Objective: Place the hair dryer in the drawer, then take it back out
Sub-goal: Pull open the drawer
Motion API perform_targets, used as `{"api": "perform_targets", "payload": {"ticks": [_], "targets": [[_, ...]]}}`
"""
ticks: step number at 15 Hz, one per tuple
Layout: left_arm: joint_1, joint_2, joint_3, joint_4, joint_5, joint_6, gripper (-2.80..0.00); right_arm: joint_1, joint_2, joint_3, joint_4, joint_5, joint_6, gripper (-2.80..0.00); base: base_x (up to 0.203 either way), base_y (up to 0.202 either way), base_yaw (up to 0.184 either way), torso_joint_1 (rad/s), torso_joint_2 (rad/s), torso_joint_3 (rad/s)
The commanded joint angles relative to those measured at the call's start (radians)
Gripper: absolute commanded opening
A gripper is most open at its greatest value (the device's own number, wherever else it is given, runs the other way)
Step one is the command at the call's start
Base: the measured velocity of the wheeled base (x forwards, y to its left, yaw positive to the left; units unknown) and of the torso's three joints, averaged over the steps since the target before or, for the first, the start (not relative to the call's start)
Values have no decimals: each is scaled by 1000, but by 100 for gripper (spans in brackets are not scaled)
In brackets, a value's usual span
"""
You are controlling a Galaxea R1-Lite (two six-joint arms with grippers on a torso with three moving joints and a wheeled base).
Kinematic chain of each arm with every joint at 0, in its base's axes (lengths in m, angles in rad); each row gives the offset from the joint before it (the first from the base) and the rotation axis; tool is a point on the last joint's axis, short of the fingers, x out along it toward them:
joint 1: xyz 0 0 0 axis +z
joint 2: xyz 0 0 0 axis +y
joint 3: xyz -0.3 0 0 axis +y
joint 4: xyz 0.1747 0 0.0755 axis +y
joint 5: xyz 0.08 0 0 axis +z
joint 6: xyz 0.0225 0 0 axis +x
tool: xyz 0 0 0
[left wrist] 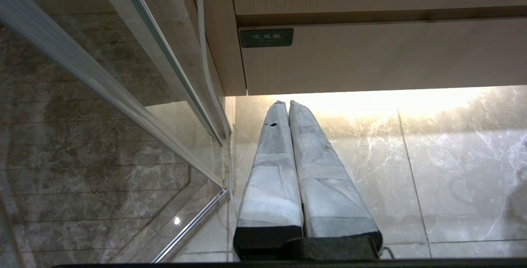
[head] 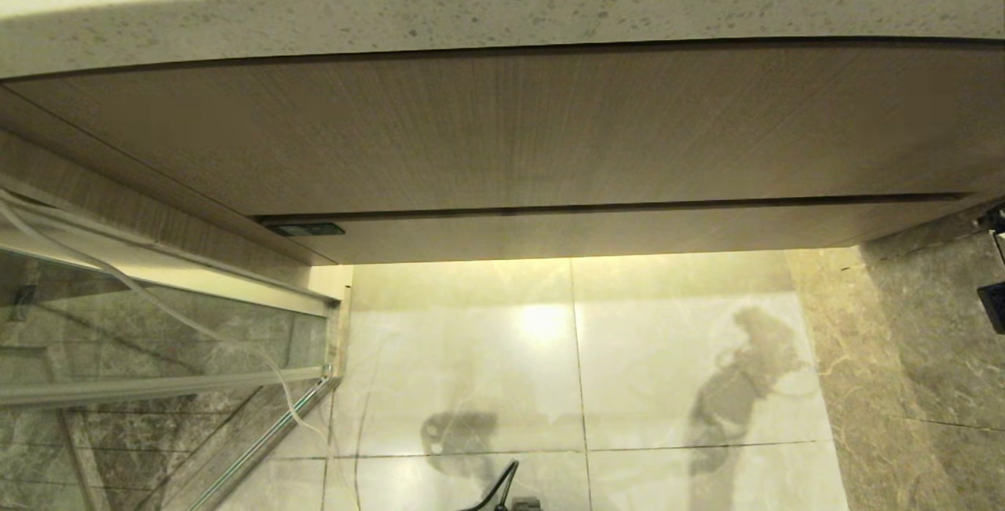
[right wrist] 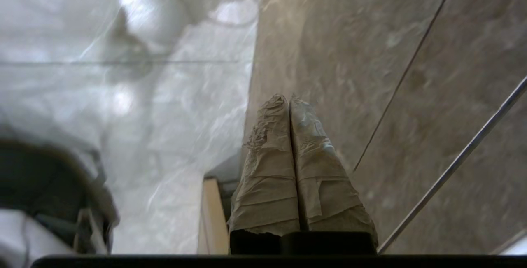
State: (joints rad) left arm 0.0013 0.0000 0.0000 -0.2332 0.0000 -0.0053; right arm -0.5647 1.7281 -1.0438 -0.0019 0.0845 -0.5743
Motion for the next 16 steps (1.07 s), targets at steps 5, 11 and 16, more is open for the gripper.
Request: {"api": "perform_targets", "payload": {"ticks": [5, 11, 16], "targets": [[0, 0, 40, -2, 0, -1, -280, 82, -167, 60, 80, -8, 3, -280, 0, 0, 0, 0, 0, 0], [0, 0, 40, -2, 0, -1, -280, 207, -323, 184, 94, -8, 55, -280, 0, 0, 0, 0, 0, 0], [0, 0, 40, -2, 0, -1, -280, 343, -466, 352, 105, 14, -72, -280, 0, 0, 0, 0, 0, 0]]}}
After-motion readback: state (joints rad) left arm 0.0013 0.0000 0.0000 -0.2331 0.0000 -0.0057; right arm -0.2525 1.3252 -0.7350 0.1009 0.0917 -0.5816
